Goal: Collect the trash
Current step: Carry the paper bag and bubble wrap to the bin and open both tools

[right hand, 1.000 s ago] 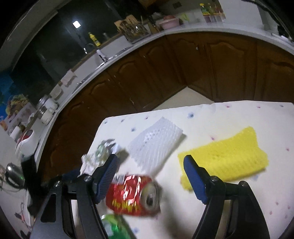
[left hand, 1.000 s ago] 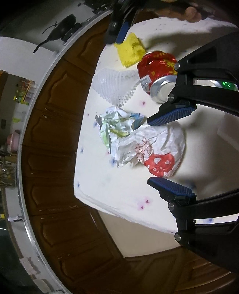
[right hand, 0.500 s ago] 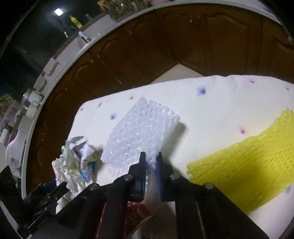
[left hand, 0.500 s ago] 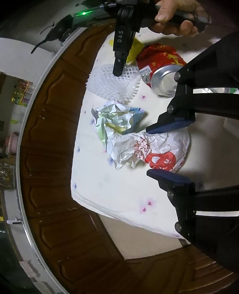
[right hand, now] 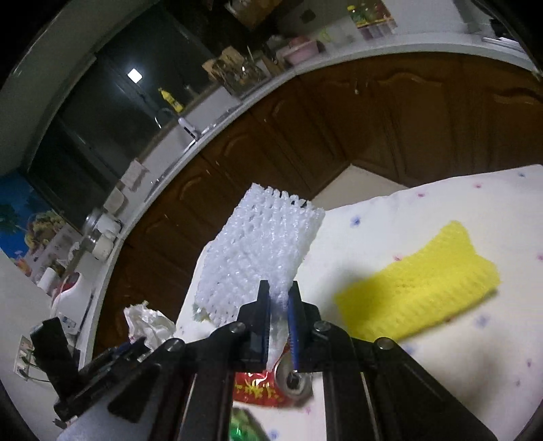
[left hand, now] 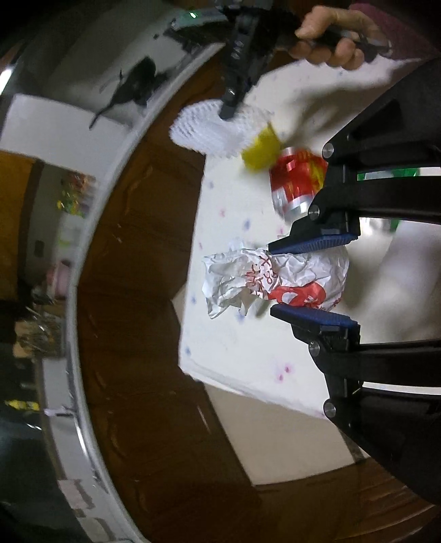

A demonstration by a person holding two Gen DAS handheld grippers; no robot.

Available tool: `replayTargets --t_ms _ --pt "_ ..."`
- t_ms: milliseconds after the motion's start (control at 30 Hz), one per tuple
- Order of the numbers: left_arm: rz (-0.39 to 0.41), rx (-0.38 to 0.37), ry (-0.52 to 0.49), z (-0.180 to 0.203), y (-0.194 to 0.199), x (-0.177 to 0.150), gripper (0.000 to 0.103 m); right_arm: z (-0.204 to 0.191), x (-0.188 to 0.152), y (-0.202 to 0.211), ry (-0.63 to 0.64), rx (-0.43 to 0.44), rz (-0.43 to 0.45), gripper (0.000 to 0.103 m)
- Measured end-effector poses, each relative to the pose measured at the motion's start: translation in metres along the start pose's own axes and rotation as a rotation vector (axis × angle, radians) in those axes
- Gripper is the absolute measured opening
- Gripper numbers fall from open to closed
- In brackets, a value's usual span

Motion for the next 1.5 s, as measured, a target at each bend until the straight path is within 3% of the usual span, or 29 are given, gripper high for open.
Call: replayTargets --t_ms 367,700,1033,1267,1500 --pt "0.041 -0.073 -0.191 0.124 0.038 -0.031 0.028 0.045 -0.049 0.108 -0.033 -0.034 0.082 0.009" --pt "0.011 -0.187 -0.339 0.253 0.039 -0.07 0.028 0.12 -0.098 0.22 -0.118 -0.174 0.181 0.01" --pt "-0.012 -0.264 -0.463 0.358 0.04 -0.104 0.028 0.191 -0.136 0.323 -0.219 -0.315 0.297 0.01" --pt "-0.061 -0.379 -0.508 0.424 0.031 -0.115 0.028 0.244 -0.153 0.378 -0.291 -0.393 0.36 0.011" --pt "-0.139 -0.491 -0.534 0.505 -0.003 -0.108 0.028 0.306 -0.156 0.402 -0.358 -0.47 0.367 0.012"
Point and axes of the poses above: each gripper's, at about its wrist camera, not at the fingertips, and y roughly against the way its jaws point, z to its right, x to its top, the point moved 4 cm from there along -y, roughly the way its jaws point, and after that the axes turned 5 degrees about -z, right-handed, at the moved point
